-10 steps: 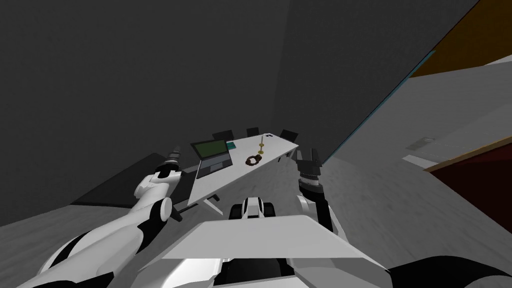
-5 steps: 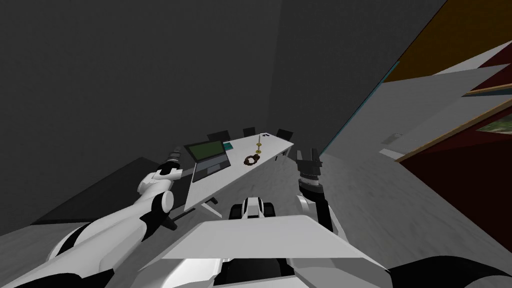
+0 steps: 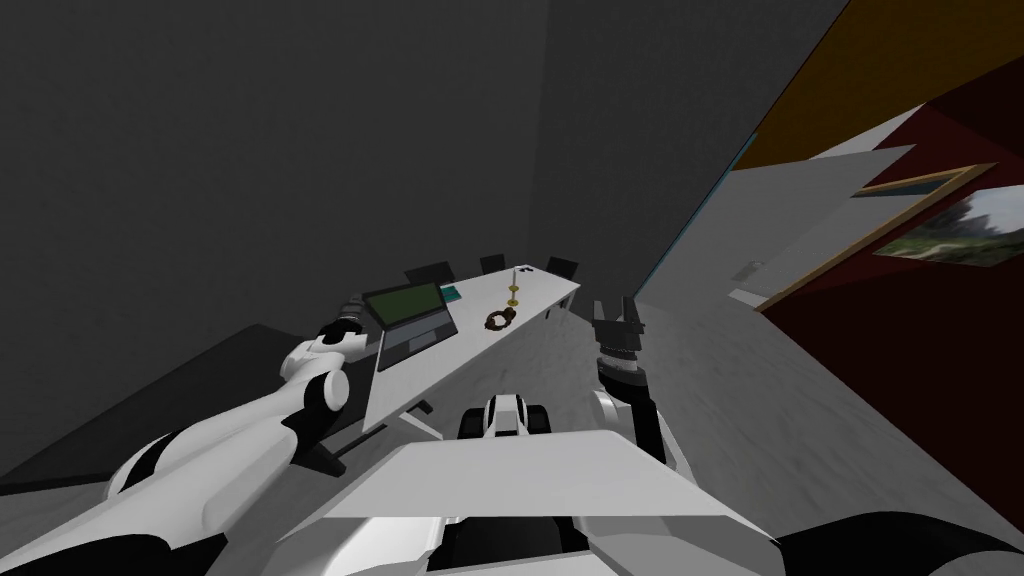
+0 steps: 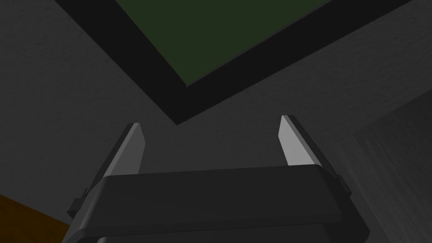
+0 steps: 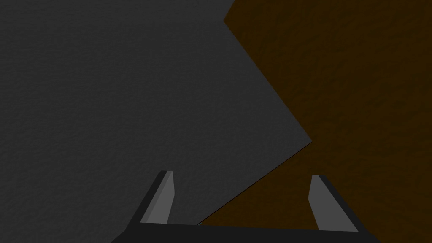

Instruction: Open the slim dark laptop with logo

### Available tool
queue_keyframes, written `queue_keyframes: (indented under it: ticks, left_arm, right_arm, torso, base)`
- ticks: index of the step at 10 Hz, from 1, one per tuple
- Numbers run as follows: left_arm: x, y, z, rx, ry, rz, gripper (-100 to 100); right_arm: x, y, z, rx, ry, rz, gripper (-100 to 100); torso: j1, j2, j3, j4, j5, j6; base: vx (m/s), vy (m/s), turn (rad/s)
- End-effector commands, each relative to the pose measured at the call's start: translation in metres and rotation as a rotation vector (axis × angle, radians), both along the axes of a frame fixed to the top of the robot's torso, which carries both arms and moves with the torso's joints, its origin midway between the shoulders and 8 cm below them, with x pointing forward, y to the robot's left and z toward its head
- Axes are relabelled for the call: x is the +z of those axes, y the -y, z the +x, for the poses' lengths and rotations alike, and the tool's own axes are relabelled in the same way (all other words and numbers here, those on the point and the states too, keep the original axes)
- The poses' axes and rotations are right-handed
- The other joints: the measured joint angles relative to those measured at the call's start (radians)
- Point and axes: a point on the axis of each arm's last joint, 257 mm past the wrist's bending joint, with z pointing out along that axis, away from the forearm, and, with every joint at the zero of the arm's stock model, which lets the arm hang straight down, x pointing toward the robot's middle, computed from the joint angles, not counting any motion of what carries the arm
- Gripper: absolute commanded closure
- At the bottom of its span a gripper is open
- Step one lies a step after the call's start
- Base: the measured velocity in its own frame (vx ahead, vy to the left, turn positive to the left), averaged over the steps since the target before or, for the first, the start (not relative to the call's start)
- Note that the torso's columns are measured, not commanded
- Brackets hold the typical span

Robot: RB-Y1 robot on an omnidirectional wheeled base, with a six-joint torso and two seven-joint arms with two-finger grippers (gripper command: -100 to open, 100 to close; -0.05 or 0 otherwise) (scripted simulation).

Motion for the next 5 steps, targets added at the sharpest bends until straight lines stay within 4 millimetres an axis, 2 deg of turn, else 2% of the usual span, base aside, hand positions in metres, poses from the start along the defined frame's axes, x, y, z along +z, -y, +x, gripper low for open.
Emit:
queue_keyframes:
  ticks: [1,4,5]
  left_arm:
    - [-0.001,-0.001,0.001,0.003,-0.001,-0.009,-100]
    - [-0.001,0.019,0.015,-0.014,-0.005,-0.01,-100]
    - [-0.001,0.019,0.015,-0.014,-0.005,-0.01,-100]
  right_arm:
    - [0.0,0.0,0.0,0.0,0.0,0.0,0]
    - [0.0,0.0,0.0,0.0,0.0,0.0,0]
    - [0.0,0.0,0.0,0.0,0.0,0.0,0]
  torso:
    - [-0.001,0.0,0.0,0.0,0.0,0.0]
    - [0.001,-0.001,-0.001,0.0,0.0,0.0]
    - [0.002,-0.001,-0.001,0.0,0.001,0.0]
  base:
    - [-0.004,0.011,-0.018]
    - [0.012,0.044,0.032]
    - [0.01,0.052,0.008]
